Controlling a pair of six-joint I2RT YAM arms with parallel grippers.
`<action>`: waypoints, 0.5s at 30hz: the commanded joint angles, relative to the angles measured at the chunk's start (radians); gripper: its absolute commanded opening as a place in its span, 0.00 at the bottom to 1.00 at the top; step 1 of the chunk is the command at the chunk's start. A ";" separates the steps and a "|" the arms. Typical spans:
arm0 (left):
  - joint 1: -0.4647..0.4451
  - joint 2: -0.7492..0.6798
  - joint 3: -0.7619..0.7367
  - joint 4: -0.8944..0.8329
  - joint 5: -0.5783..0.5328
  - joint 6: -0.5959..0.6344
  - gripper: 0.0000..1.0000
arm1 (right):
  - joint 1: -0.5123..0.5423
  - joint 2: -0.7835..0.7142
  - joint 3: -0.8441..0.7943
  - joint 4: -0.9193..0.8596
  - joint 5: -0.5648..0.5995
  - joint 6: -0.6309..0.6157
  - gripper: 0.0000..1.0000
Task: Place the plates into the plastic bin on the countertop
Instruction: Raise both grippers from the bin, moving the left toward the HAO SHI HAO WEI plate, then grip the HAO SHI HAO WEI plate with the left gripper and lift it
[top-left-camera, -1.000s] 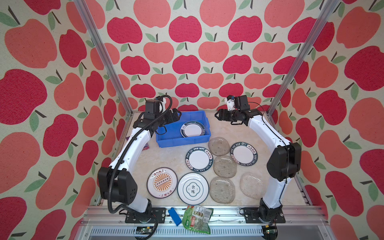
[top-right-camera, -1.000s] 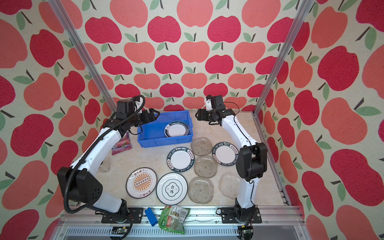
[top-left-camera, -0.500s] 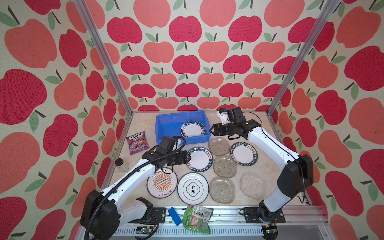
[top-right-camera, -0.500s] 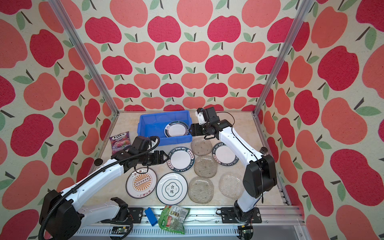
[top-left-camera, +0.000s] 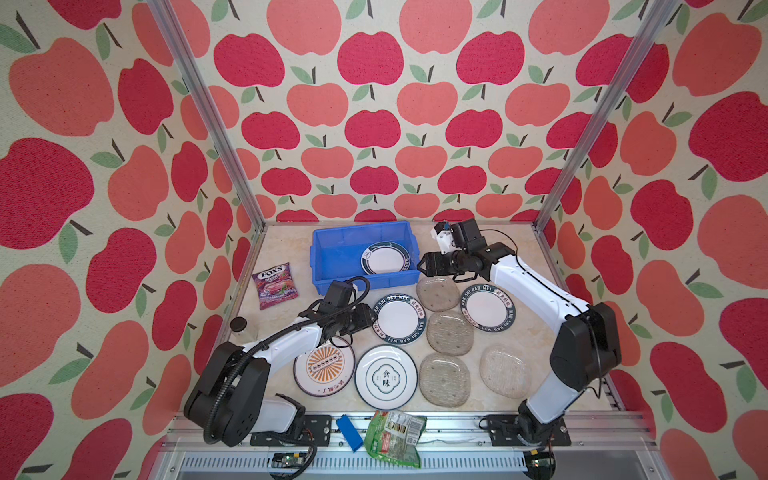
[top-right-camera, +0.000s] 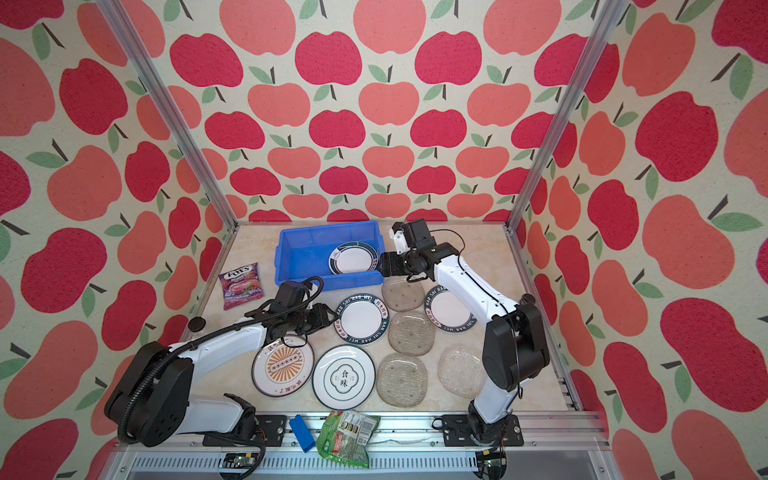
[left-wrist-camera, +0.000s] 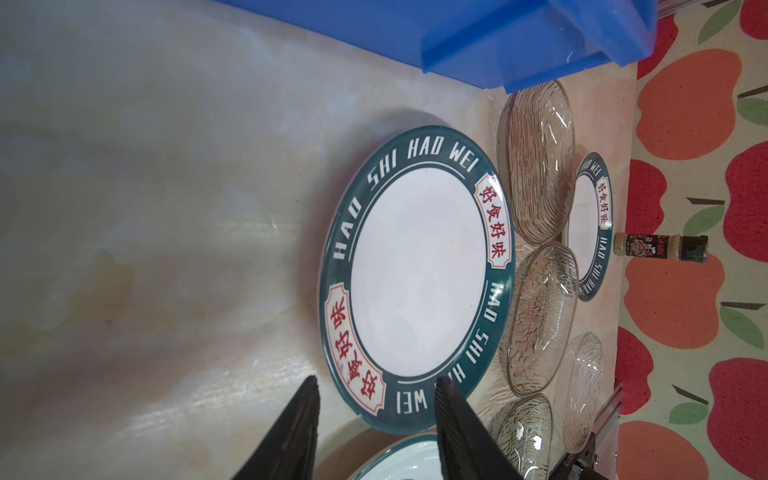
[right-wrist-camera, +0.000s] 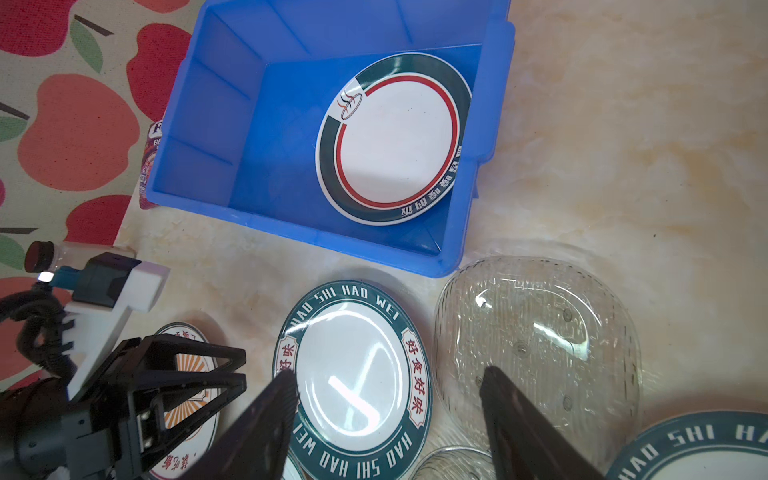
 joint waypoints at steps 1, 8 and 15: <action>0.026 0.022 -0.019 0.093 0.036 -0.021 0.46 | 0.004 0.020 -0.019 0.023 -0.021 0.016 0.73; 0.043 0.135 0.004 0.171 0.086 -0.008 0.40 | 0.004 0.039 -0.007 0.023 -0.027 0.017 0.73; 0.056 0.228 0.030 0.184 0.116 0.010 0.38 | 0.005 0.041 0.005 0.023 -0.022 0.009 0.73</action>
